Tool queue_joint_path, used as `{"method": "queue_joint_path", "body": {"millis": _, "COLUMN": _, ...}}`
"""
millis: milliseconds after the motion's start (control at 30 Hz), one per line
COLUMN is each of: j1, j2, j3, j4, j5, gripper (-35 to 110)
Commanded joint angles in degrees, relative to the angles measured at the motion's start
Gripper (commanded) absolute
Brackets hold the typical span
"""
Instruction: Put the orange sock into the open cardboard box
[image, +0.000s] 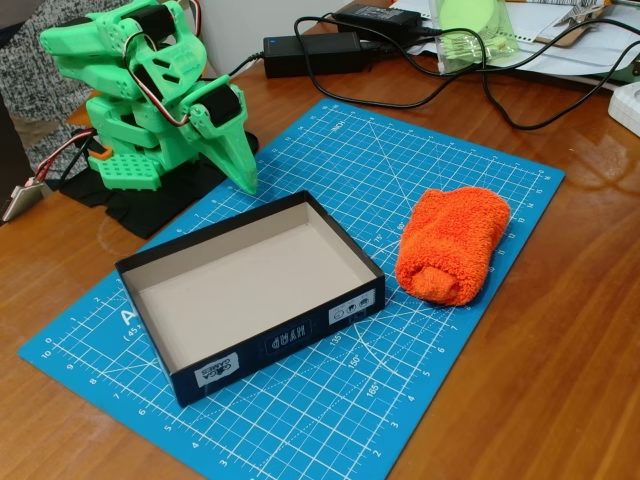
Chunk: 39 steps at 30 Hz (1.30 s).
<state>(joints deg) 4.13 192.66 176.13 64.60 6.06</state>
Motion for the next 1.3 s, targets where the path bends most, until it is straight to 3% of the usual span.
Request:
{"method": "queue_joint_path", "body": {"millis": 0, "j1": 0.7, "j2": 0.7, "j3": -0.3, "j4": 0.3, "j5": 0.4, "gripper": 1}}
{"method": "queue_joint_path", "body": {"millis": 500, "j1": 0.2, "j2": 0.7, "j3": -0.3, "j4": 0.3, "j5": -0.2, "gripper": 8}}
{"method": "queue_joint_path", "body": {"millis": 600, "j1": 0.4, "j2": 0.7, "j3": -0.7, "j4": -0.9, "j5": -7.6, "gripper": 16}}
{"method": "queue_joint_path", "body": {"millis": 700, "j1": 3.8, "j2": -0.1, "j3": -4.6, "j4": -5.7, "j5": -8.6, "gripper": 20}}
{"method": "queue_joint_path", "body": {"millis": 800, "j1": 1.6, "j2": -9.6, "j3": -15.4, "j4": -8.0, "j5": -4.2, "gripper": 25}}
{"method": "queue_joint_path", "body": {"millis": 1033, "j1": -3.1, "j2": -51.2, "j3": -51.2, "j4": -9.2, "j5": 0.6, "gripper": 27}}
{"method": "queue_joint_path", "body": {"millis": 1267, "j1": -3.1, "j2": -76.5, "j3": -68.3, "j4": -13.4, "j5": 1.2, "gripper": 28}}
